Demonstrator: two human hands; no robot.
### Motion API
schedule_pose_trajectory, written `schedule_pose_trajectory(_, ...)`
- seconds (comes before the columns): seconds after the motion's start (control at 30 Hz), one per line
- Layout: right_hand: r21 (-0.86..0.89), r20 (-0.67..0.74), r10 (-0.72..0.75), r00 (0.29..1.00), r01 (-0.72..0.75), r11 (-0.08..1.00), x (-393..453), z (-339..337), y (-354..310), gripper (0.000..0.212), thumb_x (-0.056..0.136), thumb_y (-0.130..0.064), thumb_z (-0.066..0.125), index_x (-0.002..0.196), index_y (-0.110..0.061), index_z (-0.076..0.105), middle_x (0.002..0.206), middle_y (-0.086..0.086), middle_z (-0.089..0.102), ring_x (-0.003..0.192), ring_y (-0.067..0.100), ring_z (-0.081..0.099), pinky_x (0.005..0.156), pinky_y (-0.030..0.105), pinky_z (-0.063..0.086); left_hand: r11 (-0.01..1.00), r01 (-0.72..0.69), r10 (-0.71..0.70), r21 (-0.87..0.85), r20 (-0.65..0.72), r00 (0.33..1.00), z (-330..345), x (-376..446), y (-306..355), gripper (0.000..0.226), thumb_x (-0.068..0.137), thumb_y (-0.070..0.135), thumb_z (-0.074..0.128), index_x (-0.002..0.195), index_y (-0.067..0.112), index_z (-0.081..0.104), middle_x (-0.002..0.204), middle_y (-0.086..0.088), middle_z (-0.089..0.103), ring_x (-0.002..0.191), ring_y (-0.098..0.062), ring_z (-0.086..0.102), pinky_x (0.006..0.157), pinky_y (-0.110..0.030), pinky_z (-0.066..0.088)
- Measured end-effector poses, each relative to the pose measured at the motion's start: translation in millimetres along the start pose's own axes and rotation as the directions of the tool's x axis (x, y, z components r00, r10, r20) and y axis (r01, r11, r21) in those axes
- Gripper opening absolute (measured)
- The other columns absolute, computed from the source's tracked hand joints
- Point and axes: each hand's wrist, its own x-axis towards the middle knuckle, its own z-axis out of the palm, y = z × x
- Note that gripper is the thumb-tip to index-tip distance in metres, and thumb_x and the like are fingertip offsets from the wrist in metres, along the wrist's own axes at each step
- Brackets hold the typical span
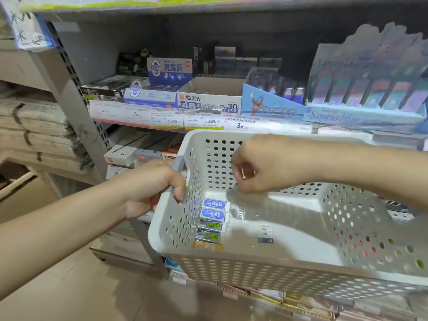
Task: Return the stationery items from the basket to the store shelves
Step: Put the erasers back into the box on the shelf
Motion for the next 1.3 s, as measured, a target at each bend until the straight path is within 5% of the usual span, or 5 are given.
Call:
schedule_pose_trajectory(0.13, -0.037, 0.255, -0.025, 0.967, 0.036, 0.999, 44, 63, -6, 0.039, 0.084, -0.035, 0.061, 0.107, -0.004, 0.061, 0.096, 0.010, 0.066, 0.090, 0.030, 0.061, 0.075, 0.033, 0.050, 1.000, 0.013, -0.013, -0.016, -0.005, 1.000, -6, -8, -9, 0.059, 0.030, 0.002, 0.055, 0.089, 0.003, 0.060, 0.067, -0.019, 0.053, 0.065, -0.031, 0.049, 0.066, -0.032, 0.031)
schedule_pose_trajectory(0.7, 0.147, 0.338, -0.038, 0.940, -0.013, 0.989, 183, 93, -88, 0.056, 0.081, -0.034, 0.071, 0.122, -0.001, 0.053, 0.110, 0.012, 0.066, 0.089, 0.023, 0.060, 0.074, 0.028, 0.046, 1.000, 0.019, -0.020, -0.021, -0.037, 0.999, -133, -5, -43, 0.054, 0.037, -0.003, 0.052, 0.090, 0.003, 0.061, 0.075, -0.022, 0.054, 0.073, -0.034, 0.050, 0.067, -0.035, 0.034)
schedule_pose_trajectory(0.9, 0.149, 0.330, -0.023, 0.944, -0.028, 0.988, 231, 87, -130, 0.057, 0.080, -0.031, 0.072, 0.124, 0.000, 0.054, 0.113, 0.011, 0.066, 0.100, 0.025, 0.062, 0.085, 0.032, 0.050, 1.000, 0.002, -0.002, -0.020, -0.023, 1.000, -192, -1, -59, 0.021, 0.037, -0.004, 0.050, 0.043, 0.015, 0.055, 0.050, -0.011, 0.051, 0.048, -0.026, 0.048, 0.060, -0.029, 0.033)
schedule_pose_trajectory(1.13, 0.063, 0.231, -0.003, 0.973, -0.012, 0.998, 265, 95, -163, 0.026, 0.080, -0.029, 0.064, 0.085, -0.004, 0.057, 0.074, 0.007, 0.051, 0.067, 0.022, 0.046, 0.047, 0.026, 0.030, 0.999, -0.023, 0.022, 0.029, 0.060, 0.998, -241, 9, -71, 0.029, 0.038, -0.002, 0.051, 0.063, 0.013, 0.057, 0.064, -0.012, 0.052, 0.061, -0.026, 0.051, 0.064, -0.028, 0.041)
schedule_pose_trajectory(1.3, 0.036, 0.231, 0.011, 0.973, -0.020, 0.999, 277, 93, -166, 0.031, 0.080, -0.027, 0.063, 0.095, 0.000, 0.064, 0.076, 0.006, 0.055, 0.067, 0.022, 0.051, 0.046, 0.024, 0.032, 0.999, -0.041, 0.036, 0.033, 0.121, 0.992, -253, 11, -71, 0.022, 0.039, -0.003, 0.051, 0.044, 0.017, 0.059, 0.058, -0.008, 0.052, 0.059, -0.025, 0.050, 0.065, -0.030, 0.039)
